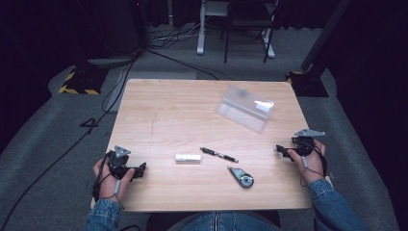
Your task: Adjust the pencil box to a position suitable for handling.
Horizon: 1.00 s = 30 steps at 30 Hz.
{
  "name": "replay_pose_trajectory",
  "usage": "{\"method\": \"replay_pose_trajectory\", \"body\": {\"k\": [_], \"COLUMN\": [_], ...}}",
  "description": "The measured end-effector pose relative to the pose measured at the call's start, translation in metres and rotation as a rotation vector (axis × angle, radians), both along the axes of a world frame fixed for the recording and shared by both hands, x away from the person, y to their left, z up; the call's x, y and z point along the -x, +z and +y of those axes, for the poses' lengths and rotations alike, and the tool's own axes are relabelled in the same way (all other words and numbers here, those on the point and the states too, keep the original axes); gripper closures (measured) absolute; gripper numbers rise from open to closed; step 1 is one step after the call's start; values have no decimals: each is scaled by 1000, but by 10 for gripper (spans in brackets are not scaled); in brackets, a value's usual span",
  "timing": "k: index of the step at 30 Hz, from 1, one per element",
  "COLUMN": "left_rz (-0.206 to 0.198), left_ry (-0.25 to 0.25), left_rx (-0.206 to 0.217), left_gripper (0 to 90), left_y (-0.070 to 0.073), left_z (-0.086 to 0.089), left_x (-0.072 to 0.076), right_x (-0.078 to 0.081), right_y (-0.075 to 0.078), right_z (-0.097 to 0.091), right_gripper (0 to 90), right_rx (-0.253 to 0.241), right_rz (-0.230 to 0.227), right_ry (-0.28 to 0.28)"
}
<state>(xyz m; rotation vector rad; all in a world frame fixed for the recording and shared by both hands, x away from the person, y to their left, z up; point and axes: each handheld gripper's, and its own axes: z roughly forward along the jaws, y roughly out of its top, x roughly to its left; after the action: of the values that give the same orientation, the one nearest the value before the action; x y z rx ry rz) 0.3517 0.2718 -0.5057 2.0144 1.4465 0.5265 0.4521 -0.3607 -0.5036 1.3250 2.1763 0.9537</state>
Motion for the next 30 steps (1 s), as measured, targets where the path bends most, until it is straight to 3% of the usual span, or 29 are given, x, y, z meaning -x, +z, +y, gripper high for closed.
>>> {"method": "replay_pose_trajectory", "body": {"k": [19,30], "left_rz": [7,6], "left_ry": [-4,-7], "left_rx": [-4,-6], "left_gripper": [0,0], "left_y": [0,0], "left_z": [-3,-3], "left_x": [-5,-7], "right_x": [0,0], "right_y": [0,1], "right_z": [0,-1], "right_gripper": [141,175], "right_rx": [0,-6], "right_rz": [0,-2], "right_ry": [0,29]}}
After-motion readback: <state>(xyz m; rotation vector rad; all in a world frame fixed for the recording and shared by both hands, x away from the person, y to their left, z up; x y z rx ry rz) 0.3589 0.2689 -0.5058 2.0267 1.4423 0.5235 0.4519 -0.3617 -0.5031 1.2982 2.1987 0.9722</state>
